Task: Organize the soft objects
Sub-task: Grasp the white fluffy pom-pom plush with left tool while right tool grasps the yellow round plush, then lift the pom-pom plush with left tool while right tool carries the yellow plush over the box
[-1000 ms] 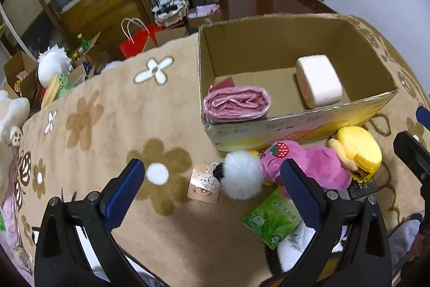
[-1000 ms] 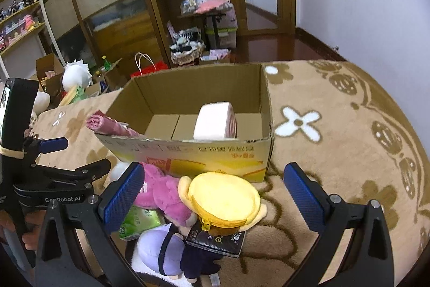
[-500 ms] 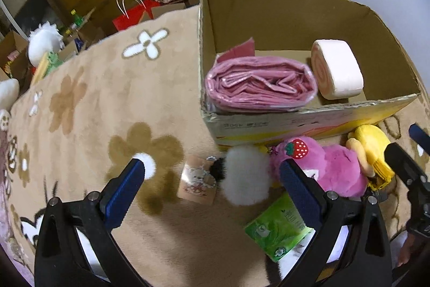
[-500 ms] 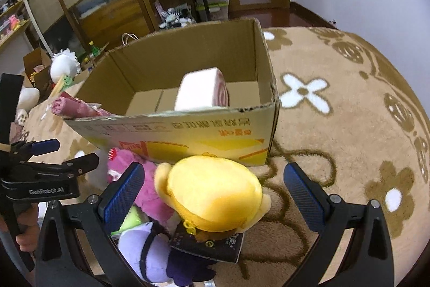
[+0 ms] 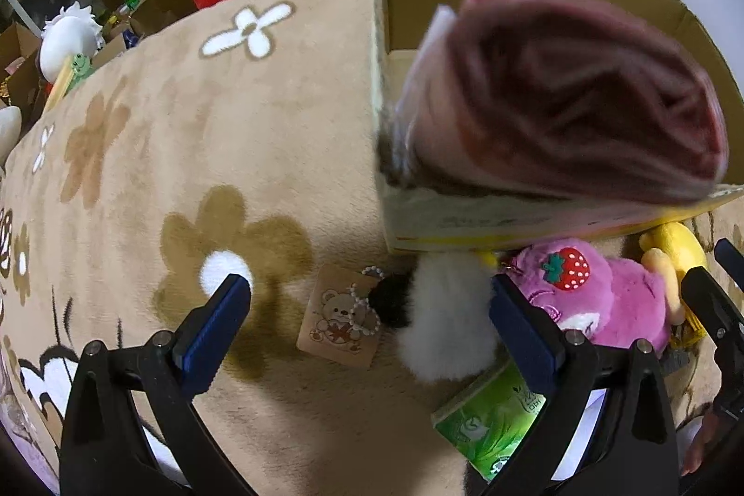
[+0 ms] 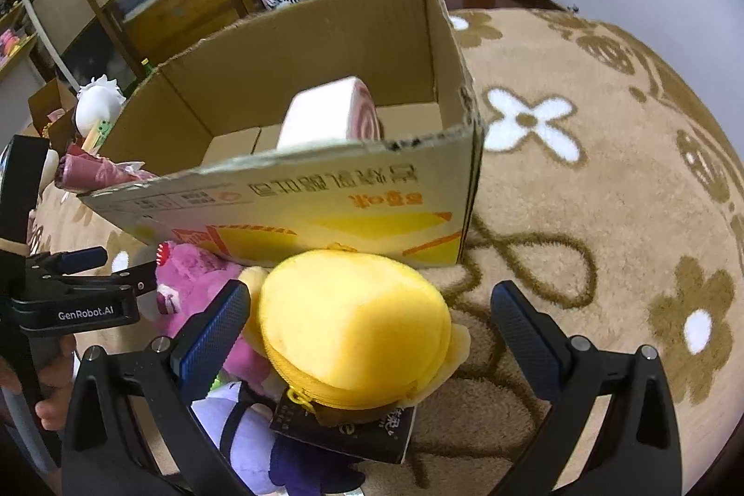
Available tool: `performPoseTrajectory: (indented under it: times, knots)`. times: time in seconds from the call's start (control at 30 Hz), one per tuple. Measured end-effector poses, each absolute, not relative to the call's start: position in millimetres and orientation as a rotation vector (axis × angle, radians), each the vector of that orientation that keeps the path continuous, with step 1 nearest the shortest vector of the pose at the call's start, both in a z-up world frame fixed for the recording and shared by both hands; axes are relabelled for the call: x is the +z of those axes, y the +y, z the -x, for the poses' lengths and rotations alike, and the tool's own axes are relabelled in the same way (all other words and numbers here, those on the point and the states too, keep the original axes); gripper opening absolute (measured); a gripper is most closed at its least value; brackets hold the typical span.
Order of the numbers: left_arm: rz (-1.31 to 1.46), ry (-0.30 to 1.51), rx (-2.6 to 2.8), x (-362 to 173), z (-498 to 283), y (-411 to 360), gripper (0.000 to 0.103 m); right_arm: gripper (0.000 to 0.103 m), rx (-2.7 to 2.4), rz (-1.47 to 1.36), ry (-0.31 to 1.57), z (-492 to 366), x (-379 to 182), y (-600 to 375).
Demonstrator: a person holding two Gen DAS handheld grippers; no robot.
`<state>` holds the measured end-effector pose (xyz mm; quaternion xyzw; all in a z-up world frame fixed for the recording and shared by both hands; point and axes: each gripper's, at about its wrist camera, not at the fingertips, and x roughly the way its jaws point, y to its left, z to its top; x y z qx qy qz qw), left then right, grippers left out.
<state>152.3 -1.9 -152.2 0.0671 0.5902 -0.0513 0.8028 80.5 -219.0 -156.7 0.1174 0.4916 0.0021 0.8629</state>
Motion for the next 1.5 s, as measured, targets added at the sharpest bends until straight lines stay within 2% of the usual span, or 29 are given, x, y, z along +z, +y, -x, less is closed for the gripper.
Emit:
performPoseTrajectory:
  times: [0.23, 0.4, 0.5, 0.57, 0.87, 0.93, 0.97, 1.0, 1.1, 1.5]
  knots:
    - [-0.105, 1.292, -0.122, -157.3, -158.6, 2.8, 0.097, 0.103, 0.022, -0.275, 1.06, -84.6, -165.1, -222.5]
    - [-0.072, 1.31, -0.154, -159.4, -162.1, 3.4, 0.082, 0.103, 0.043, -0.322, 1.117, -87.2, -176.5, -222.6]
    - [-0.046, 1.319, -0.188, -159.9, -163.8, 2.6, 0.066, 0.103, 0.039, -0.326, 1.123, -87.9, -178.5, -222.3]
    - [-0.012, 1.332, -0.224, -160.6, -164.7, 3.3, 0.046, 0.1, 0.042, -0.321, 1.125, -88.2, -177.7, -220.8]
    - [-0.073, 1.306, -0.243, -153.4, -162.7, -6.0, 0.042, 0.086, 0.049, -0.285, 1.113, -75.2, -170.8, -214.1]
    - [-0.061, 1.299, -0.244, -149.0, -162.5, -8.3, 0.039, 0.086, 0.045, -0.289, 1.108, -71.4, -168.8, -215.5]
    - [-0.051, 1.293, -0.242, -146.9, -159.1, -3.1, 0.032, 0.086, 0.04, -0.293, 1.106, -68.7, -167.7, -217.3]
    - [-0.04, 1.289, -0.238, -142.4, -157.1, -0.8, 0.031, 0.086, 0.037, -0.299, 1.103, -66.5, -165.7, -218.2]
    - [-0.021, 1.284, -0.24, -134.0, -155.2, 6.0, 0.029, 0.086, 0.039, -0.308, 1.078, -60.6, -156.5, -221.5]
    - [-0.037, 1.293, -0.223, -155.1, -153.2, -6.7, 0.029, 0.086, 0.04, -0.29, 1.037, -52.2, -138.1, -217.8]
